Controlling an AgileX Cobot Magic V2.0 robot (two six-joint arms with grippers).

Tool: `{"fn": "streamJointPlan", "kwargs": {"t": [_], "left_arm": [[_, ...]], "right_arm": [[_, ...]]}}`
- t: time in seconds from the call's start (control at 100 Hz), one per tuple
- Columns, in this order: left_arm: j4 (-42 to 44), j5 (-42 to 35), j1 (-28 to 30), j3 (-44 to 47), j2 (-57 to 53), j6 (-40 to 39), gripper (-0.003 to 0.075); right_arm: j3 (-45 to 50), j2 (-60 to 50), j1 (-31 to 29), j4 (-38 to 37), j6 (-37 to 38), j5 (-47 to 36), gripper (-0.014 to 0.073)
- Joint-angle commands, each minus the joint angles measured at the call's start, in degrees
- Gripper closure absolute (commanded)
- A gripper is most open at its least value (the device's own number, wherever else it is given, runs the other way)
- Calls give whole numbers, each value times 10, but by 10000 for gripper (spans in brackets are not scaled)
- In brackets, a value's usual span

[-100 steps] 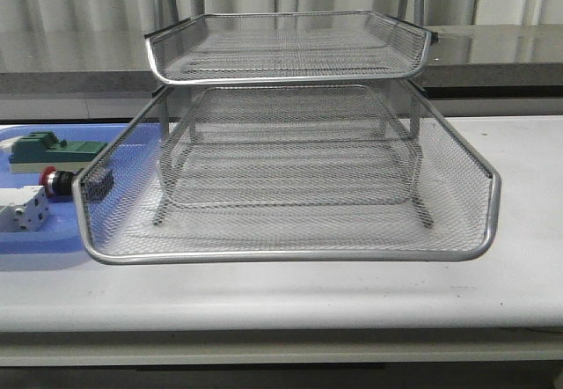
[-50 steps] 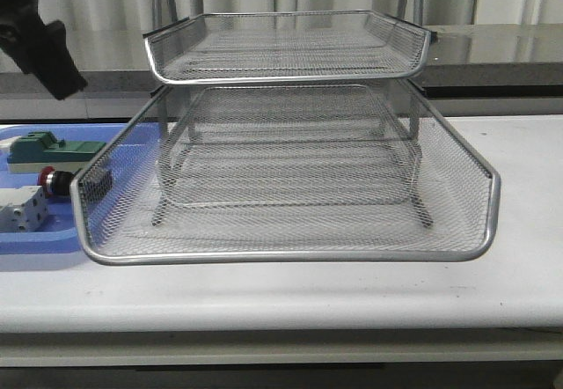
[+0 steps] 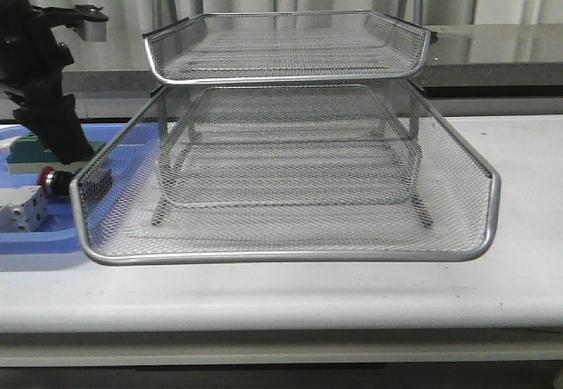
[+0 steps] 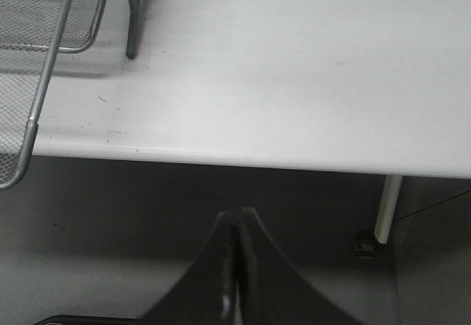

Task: Place button on rack with both arms
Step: 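Lower the left gripper onto the red push-button switch and grasp it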

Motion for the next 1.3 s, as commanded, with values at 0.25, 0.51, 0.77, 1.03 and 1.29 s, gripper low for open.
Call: {"fn": "streamJointPlan", "kwargs": {"t": [0.25, 0.51, 0.77, 1.03, 1.29], "left_arm": [[-13, -11, -9, -23, -1, 41, 87], [-13, -37, -13, -23, 8, 57, 87], [-12, -41, -13, -23, 34, 57, 96], [-12, -42, -13, -23, 41, 57, 111], [-12, -44, -13, -23, 41, 57, 374]], "right_arm": [[-18, 2, -1, -8, -1, -28, 662], [-18, 2, -1, -8, -1, -28, 662], [-18, 2, -1, -8, -1, -28, 662], [-18, 2, -1, -8, -1, -28, 662], [-18, 2, -1, -8, -1, -28, 662]]}}
